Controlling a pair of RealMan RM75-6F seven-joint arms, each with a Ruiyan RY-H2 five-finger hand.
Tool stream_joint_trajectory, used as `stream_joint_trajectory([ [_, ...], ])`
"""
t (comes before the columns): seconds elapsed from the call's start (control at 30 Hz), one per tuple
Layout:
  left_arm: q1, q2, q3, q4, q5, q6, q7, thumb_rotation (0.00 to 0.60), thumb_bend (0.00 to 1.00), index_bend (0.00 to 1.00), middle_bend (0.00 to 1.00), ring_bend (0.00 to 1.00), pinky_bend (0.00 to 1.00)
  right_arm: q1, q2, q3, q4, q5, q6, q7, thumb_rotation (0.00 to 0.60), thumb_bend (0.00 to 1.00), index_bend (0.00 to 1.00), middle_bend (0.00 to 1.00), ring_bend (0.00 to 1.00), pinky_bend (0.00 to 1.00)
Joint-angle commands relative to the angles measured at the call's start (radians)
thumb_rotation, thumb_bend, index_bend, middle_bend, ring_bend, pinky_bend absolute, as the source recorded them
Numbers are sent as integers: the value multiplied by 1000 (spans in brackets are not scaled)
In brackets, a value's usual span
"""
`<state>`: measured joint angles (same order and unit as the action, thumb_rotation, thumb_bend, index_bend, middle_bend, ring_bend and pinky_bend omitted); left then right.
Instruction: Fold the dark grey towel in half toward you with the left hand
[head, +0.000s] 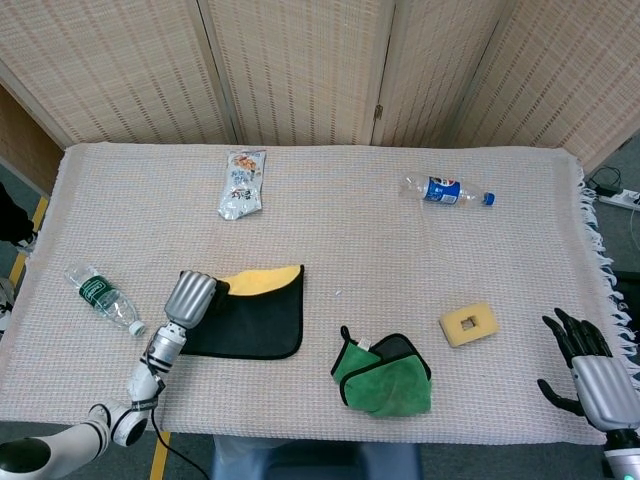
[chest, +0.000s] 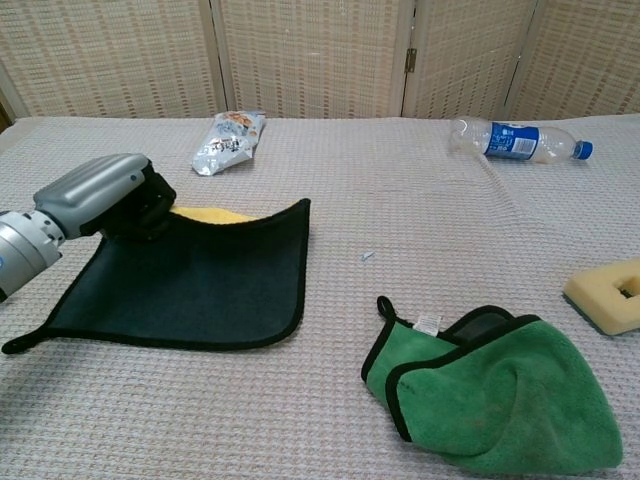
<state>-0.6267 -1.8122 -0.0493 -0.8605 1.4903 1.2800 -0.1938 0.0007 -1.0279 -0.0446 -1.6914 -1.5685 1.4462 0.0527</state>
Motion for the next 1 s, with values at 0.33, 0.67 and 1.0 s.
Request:
stream_joint_trajectory([
  [0.33,122,70,87,-168,76,104,111,600,674,711,1000,1000,1000,-16,-2,-23,-5,-62,38,-11,600,347,0,0,0,0],
  [0.67,166,98,112,-234,95,104,108,600,674,710,1000,1000,1000,-18,-5,-27,-6,-73,44,-18,600,347,0,0,0,0],
  [1.0,192,122,129,-279,118,94,135,600,673,707,1000,1000,1000,-19,-7,-30,-6,-84,49,-23,600,347,0,0,0,0],
])
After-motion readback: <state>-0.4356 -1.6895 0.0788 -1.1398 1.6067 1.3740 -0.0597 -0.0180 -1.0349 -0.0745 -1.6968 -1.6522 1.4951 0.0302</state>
